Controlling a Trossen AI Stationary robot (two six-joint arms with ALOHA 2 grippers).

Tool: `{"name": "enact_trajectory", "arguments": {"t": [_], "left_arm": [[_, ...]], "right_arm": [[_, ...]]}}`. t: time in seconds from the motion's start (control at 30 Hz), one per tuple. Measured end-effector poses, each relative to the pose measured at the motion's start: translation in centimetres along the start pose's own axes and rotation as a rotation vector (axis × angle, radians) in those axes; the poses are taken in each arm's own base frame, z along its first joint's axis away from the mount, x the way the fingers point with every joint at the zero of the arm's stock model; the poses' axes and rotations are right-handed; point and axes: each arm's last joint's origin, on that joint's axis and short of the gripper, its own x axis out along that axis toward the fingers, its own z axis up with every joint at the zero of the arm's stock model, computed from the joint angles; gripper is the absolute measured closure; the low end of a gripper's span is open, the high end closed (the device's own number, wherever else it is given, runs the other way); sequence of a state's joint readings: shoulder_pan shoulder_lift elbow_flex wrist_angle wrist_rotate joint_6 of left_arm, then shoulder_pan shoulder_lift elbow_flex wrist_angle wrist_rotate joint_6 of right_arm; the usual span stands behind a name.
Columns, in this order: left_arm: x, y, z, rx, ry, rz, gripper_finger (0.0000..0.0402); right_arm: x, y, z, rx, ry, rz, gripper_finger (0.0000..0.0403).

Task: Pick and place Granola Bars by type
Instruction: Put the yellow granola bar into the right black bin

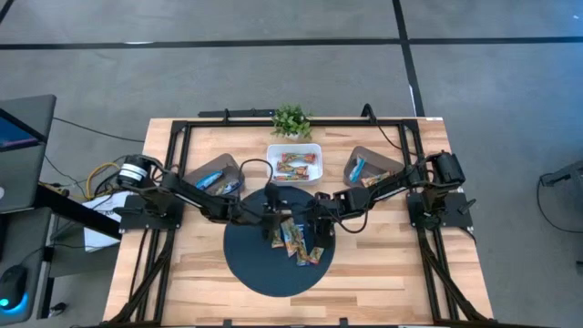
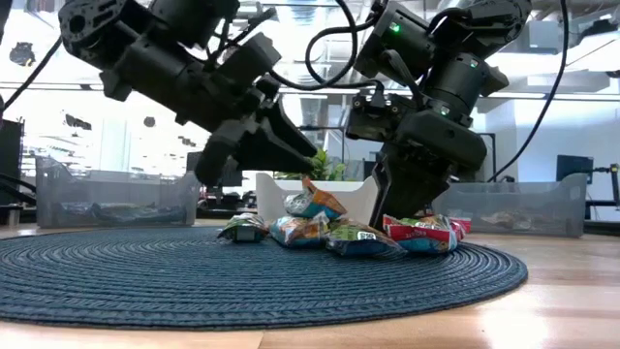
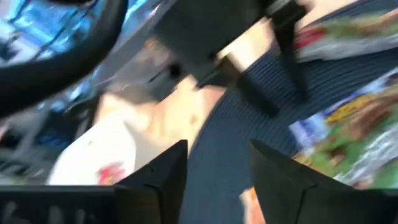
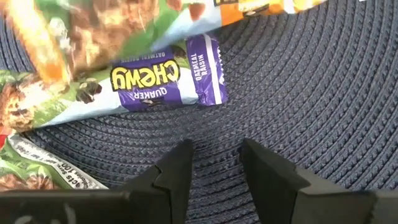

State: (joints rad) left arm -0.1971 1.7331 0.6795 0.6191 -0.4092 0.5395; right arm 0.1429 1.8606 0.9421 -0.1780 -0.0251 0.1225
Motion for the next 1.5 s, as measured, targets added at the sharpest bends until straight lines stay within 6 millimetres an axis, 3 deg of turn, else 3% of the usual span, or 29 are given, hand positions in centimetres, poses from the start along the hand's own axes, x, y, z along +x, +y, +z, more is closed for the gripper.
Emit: {"name": "enact_trajectory", "arguments": {"t": [0.1, 0.27, 0.5, 0.67, 0.97, 1.5], "left_arm": [[-0.8, -0.3, 0.3, 0.041, 0.058, 0.040, 0.0222], [-3.1, -1.5, 0.2, 0.120, 0.202, -0.040, 0.0214], [-5.8, -2.6, -0.2, -0.060, 0.309, -0.293, 0.0227], [-4.8, -3.1, -1.2, -0.141, 0.337, -0.436, 0.0250], [-2.1, -2.4, -2.9, -0.209, 0.313, -0.521, 0.0289], [-1.8, -2.0, -3.4, -0.245, 0.320, -0.560, 0.0294]], "right_arm": [[0.0, 0.0, 0.0, -0.015, 0.000, 0.000, 0.0265], [-0.6, 0.2, 0.2, -0.055, -0.020, -0.002, 0.0265], [-1.9, 2.0, 0.7, -0.193, -0.104, -0.070, 0.0265], [-2.1, 2.9, 1.4, -0.295, -0.187, -0.060, 0.0265], [-2.1, 3.1, 1.5, -0.366, -0.200, -0.064, 0.0265], [-2.3, 3.8, 1.8, -0.466, -0.235, -0.108, 0.0264]]}}
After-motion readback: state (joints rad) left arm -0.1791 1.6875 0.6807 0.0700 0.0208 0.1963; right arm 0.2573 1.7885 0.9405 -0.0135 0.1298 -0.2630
